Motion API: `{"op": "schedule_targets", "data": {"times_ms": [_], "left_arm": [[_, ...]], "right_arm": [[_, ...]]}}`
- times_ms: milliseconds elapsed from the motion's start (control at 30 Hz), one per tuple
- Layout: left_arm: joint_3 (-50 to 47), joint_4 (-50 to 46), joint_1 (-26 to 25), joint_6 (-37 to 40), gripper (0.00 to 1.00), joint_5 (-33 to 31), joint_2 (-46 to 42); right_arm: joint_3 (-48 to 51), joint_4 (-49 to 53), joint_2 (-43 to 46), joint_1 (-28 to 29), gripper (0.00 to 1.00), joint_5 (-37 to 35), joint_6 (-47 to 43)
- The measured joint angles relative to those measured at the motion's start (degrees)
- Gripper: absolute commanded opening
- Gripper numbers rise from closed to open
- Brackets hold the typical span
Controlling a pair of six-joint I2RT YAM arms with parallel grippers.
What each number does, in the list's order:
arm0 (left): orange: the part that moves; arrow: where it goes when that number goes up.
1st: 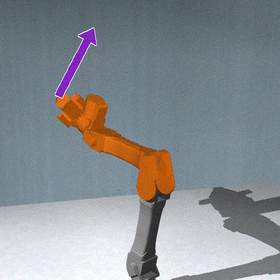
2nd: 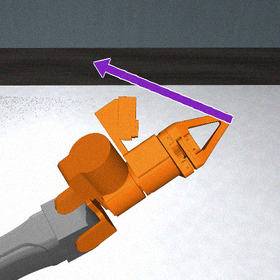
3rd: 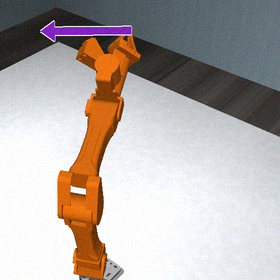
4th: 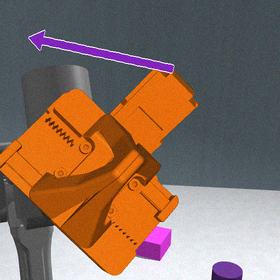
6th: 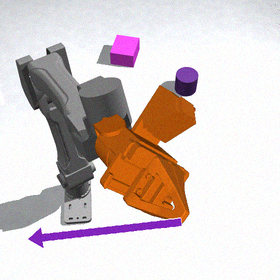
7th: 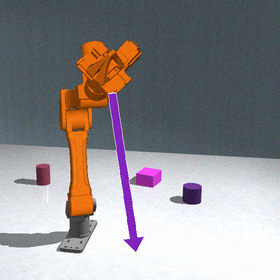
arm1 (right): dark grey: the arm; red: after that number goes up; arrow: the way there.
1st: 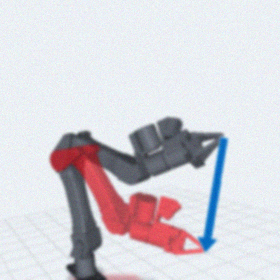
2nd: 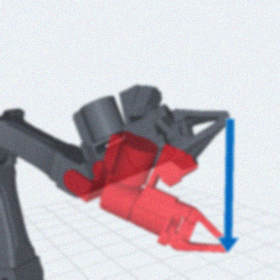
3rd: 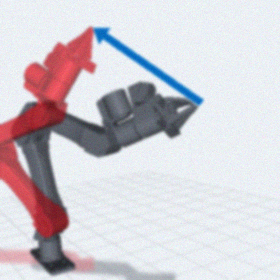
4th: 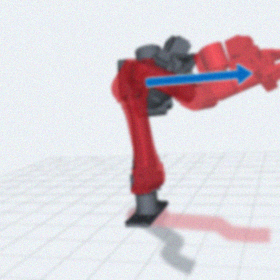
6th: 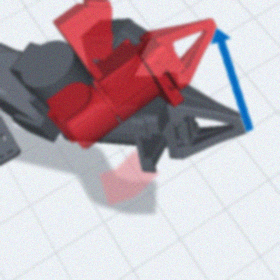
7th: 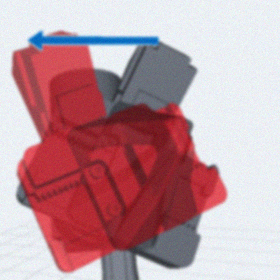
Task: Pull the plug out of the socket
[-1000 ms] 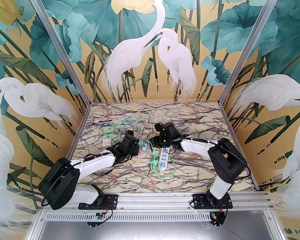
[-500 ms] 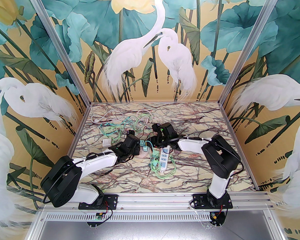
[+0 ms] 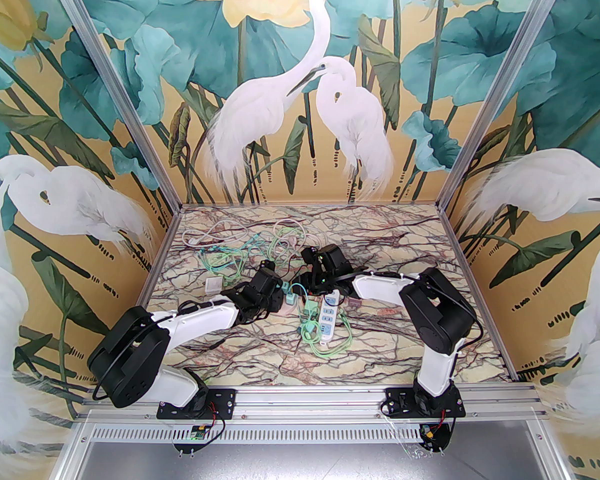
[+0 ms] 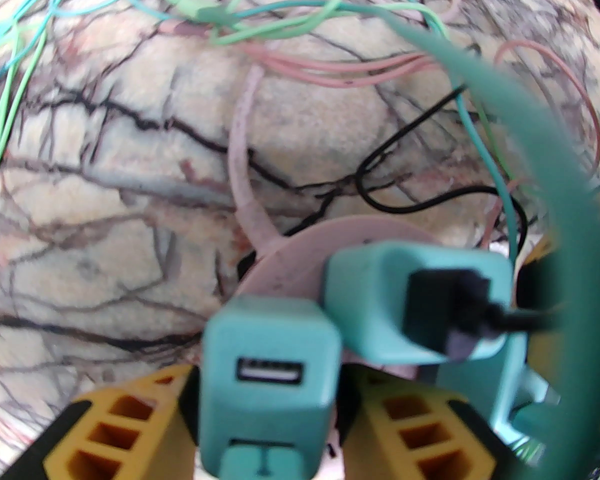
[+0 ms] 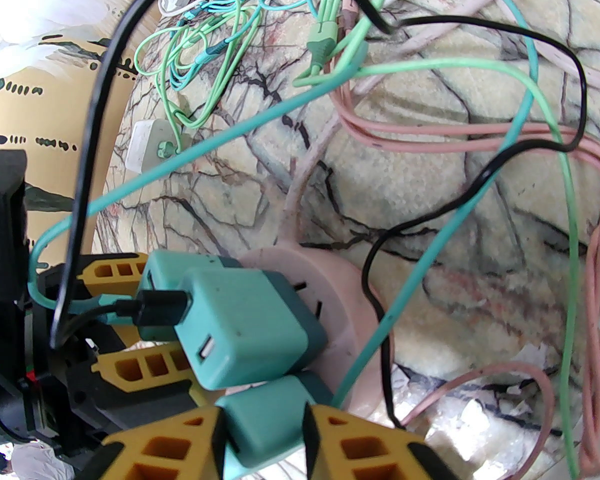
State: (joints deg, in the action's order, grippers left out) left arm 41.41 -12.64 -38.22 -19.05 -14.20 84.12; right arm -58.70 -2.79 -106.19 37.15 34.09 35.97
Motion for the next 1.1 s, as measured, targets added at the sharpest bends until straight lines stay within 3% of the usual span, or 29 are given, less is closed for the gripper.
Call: {"op": "schedule_targets", "data": {"times_ms": [167, 300, 367, 867, 1100], "left_arm": [[0.3, 0.0, 1.2, 4.1, 0.45, 1.6, 0.0], [0.3, 0.0, 1.9, 6.2, 0.25, 3.0, 0.0], [0.5, 0.0, 2.2, 6.2, 0.22, 3.2, 0.0], [-0.4, -0.4, 4.8, 2.2, 0.18, 8.5, -1.7], [-1.2, -1.3, 2.9, 2.1, 0.18, 5.0, -3.1]], "right_arm": [[-0.2, 0.3, 0.0, 0.0, 0.33, -0.2, -0.3], [-0.2, 0.3, 0.0, 0.0, 0.33, -0.4, -0.7], [-0.3, 0.4, 0.0, 0.0, 0.34, -0.6, -1.0], [-2.2, 3.6, 0.0, 1.2, 0.33, -3.5, -2.8], [-2.5, 4.2, 0.0, 1.6, 0.33, -3.9, -3.1]]}}
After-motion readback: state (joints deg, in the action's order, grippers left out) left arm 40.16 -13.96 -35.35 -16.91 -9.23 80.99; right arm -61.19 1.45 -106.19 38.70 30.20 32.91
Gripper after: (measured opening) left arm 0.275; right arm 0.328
